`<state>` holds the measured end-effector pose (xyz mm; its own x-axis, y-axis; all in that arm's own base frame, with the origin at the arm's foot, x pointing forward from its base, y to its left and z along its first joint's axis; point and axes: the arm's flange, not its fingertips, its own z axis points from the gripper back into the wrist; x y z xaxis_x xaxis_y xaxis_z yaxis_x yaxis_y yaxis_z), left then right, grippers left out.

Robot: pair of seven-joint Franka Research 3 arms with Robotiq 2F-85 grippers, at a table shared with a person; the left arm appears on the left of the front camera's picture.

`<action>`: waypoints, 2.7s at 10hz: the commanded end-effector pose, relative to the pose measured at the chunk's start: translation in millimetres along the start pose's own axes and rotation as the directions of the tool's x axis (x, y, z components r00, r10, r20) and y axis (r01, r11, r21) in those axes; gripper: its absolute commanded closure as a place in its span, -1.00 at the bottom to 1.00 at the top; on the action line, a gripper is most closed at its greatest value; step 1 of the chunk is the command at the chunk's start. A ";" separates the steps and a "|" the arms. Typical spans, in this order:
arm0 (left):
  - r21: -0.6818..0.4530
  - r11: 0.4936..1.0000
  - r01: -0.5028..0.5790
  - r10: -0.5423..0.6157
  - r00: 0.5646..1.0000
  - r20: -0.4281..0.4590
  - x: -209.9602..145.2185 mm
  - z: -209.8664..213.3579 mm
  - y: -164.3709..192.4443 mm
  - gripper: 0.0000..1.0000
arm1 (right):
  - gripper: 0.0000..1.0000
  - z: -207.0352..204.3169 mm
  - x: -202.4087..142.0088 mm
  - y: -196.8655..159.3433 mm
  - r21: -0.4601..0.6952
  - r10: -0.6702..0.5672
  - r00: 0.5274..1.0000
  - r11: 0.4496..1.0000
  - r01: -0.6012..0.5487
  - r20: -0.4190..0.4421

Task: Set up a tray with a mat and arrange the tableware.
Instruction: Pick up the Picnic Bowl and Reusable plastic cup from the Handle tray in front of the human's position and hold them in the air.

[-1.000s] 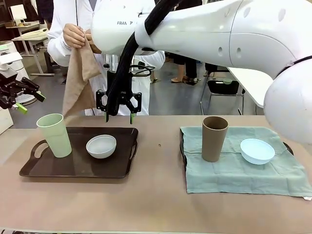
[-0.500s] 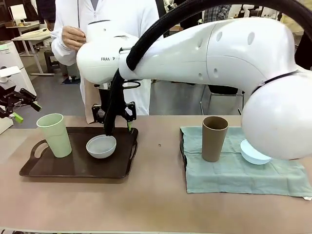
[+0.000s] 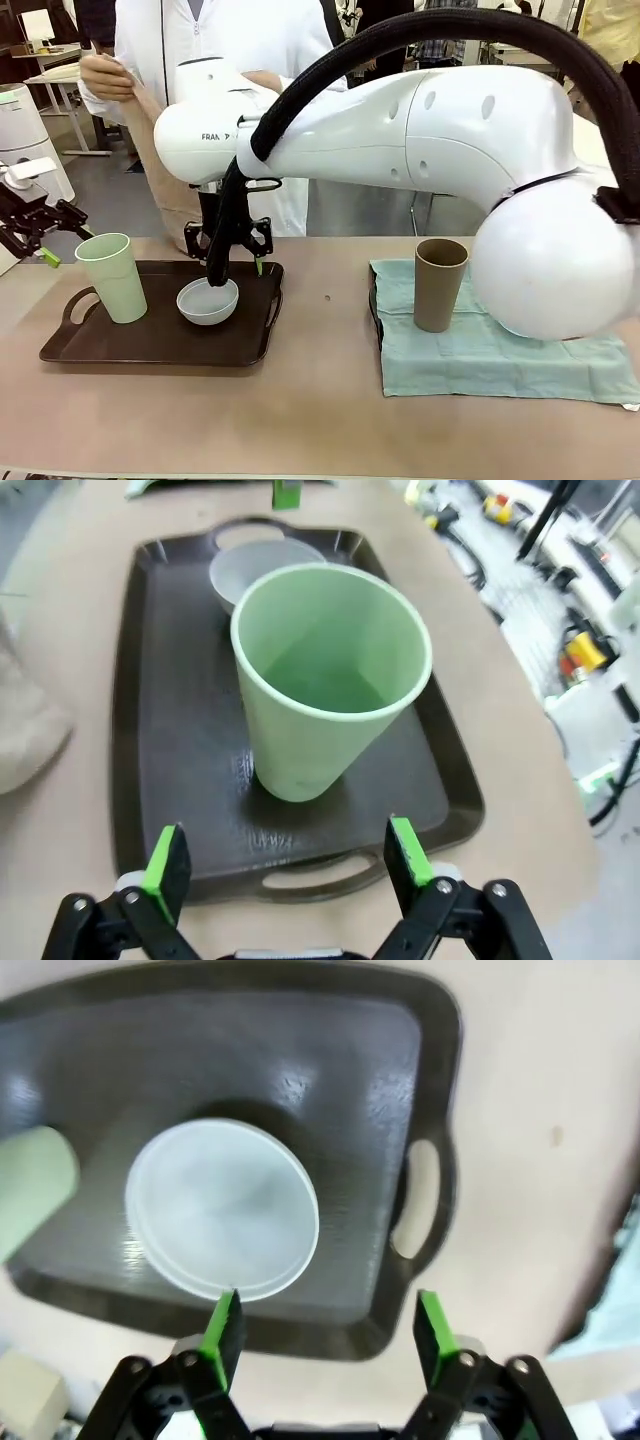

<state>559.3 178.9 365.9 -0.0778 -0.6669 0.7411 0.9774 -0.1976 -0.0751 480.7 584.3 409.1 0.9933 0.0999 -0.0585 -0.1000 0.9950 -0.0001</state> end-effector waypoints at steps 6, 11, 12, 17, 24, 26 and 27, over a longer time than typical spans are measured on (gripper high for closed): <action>-0.047 0.996 -0.069 0.071 0.997 0.039 -7.2 -46.0 1.8 -1.00 | -0.75 -28.9 21.8 17.0 -0.077 0.029 0.998 0.996 -0.033 -0.057; -0.087 0.994 -0.063 0.073 0.991 0.112 3.9 -62.3 -6.0 -1.00 | -0.75 -41.6 30.1 20.4 -0.051 0.061 0.994 0.997 -0.066 -0.092; -0.097 0.994 -0.058 0.070 0.990 0.122 4.3 -65.0 -5.9 -1.00 | -0.75 -41.8 33.8 24.0 -0.025 0.082 0.992 0.996 -0.085 -0.096; -0.157 0.987 -0.019 0.045 0.985 0.164 9.6 -74.0 -8.1 -1.00 | -0.75 -49.7 46.1 33.6 -0.017 0.143 0.987 0.989 -0.145 -0.072; -0.150 0.988 0.027 0.009 0.973 0.232 15.5 -87.6 -0.5 -1.00 | -0.75 -54.6 55.1 33.8 -0.013 0.207 0.977 0.978 -0.207 0.058; -0.138 0.990 0.025 0.008 0.972 0.236 16.8 -90.6 -0.6 -1.00 | -0.63 -58.1 56.1 31.7 -0.023 0.231 0.971 0.973 -0.231 0.053; -0.140 0.990 0.034 0.000 0.971 0.239 16.2 -89.8 -1.2 -0.20 | 0.44 -58.9 56.1 31.6 -0.023 0.238 0.970 0.971 -0.238 0.052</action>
<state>542.9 105.5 318.5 -0.0079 -0.5021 0.8648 0.9352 -0.3099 -0.1714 512.3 603.2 342.5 0.9512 0.3059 -0.0399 -0.3054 0.9521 0.0167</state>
